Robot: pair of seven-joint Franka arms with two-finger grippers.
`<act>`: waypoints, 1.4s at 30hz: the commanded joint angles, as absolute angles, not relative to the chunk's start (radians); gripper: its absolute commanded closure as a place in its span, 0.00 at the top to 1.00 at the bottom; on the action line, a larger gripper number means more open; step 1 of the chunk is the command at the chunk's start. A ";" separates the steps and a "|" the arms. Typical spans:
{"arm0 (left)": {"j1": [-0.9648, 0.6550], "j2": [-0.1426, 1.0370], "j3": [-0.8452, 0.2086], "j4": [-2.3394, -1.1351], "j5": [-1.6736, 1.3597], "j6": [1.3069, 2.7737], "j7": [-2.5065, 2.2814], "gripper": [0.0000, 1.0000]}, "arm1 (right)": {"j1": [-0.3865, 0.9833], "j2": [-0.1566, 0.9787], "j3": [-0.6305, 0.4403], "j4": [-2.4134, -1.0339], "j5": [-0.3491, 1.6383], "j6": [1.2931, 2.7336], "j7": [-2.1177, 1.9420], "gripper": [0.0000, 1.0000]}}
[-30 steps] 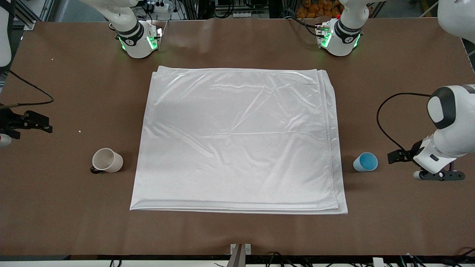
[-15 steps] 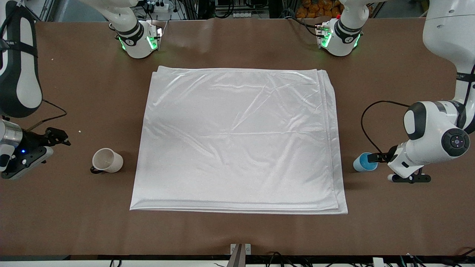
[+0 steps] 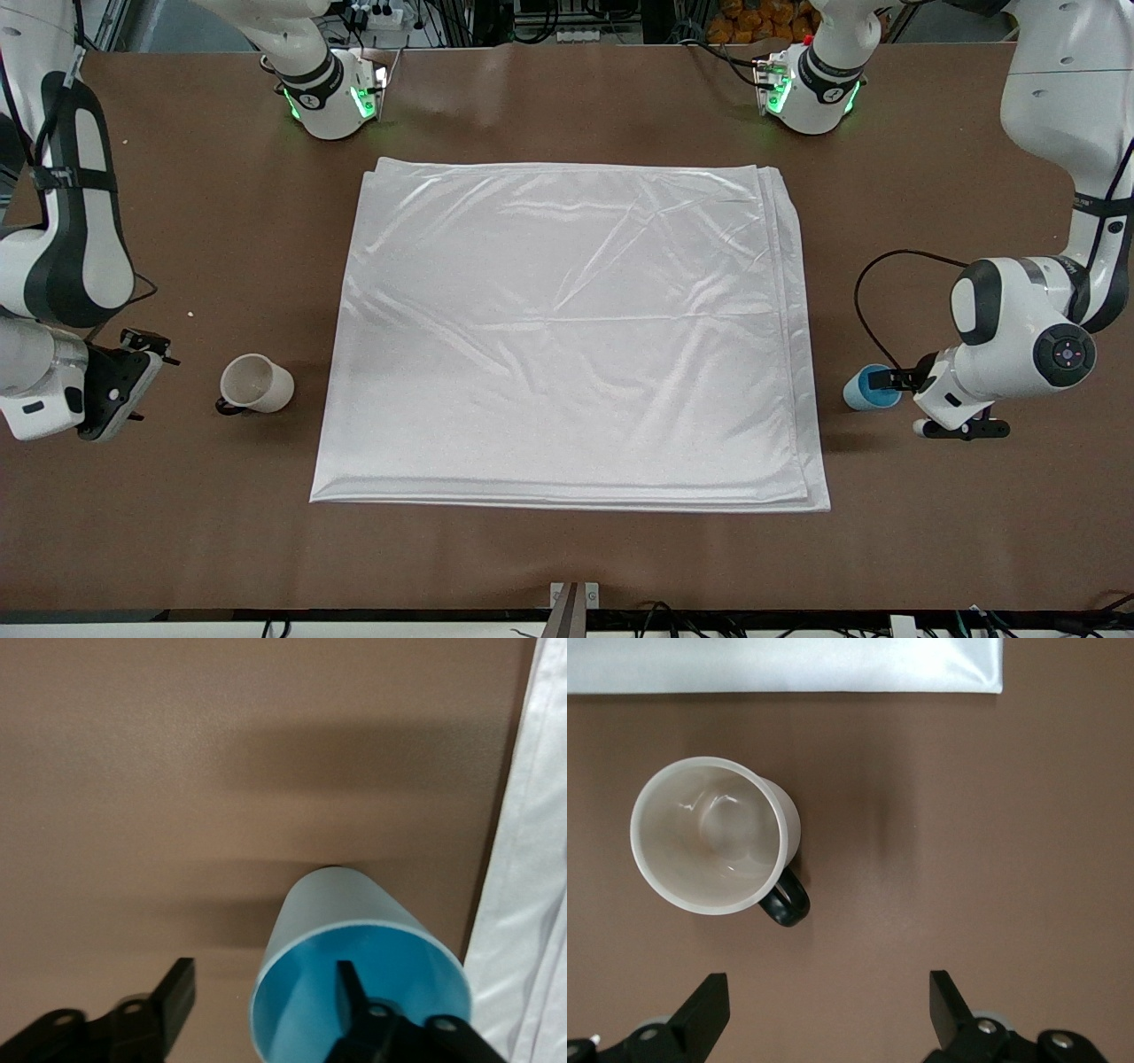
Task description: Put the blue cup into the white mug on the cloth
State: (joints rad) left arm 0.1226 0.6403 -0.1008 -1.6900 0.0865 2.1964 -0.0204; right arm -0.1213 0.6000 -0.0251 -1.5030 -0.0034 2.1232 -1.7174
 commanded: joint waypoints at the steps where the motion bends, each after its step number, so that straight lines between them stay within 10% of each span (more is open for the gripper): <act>1: 0.126 0.646 -0.104 -1.694 0.110 2.212 -0.048 0.22 | -0.132 0.629 -0.021 -1.491 -0.002 2.161 -1.848 1.00; 6: 0.124 0.650 -0.104 -1.692 0.110 2.218 -0.046 0.00 | -0.133 0.649 -0.021 -1.493 -0.002 2.203 -2.024 1.00; 38: 0.107 0.638 -0.104 -1.684 0.127 2.217 -0.040 0.00 | -0.118 0.709 -0.018 -1.617 0.000 2.367 -2.404 1.00; 42: 0.109 0.632 -0.106 -1.666 0.127 2.203 -0.040 0.00 | -0.118 0.707 -0.017 -1.634 0.000 2.368 -2.404 0.59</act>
State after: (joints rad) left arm 0.1107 0.6461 -0.1034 -1.6821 0.0975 2.2127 -0.0204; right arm -0.1134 0.7156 -0.0235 -1.6044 -0.0033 2.3513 -2.3670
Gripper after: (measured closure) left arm 0.952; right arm 0.066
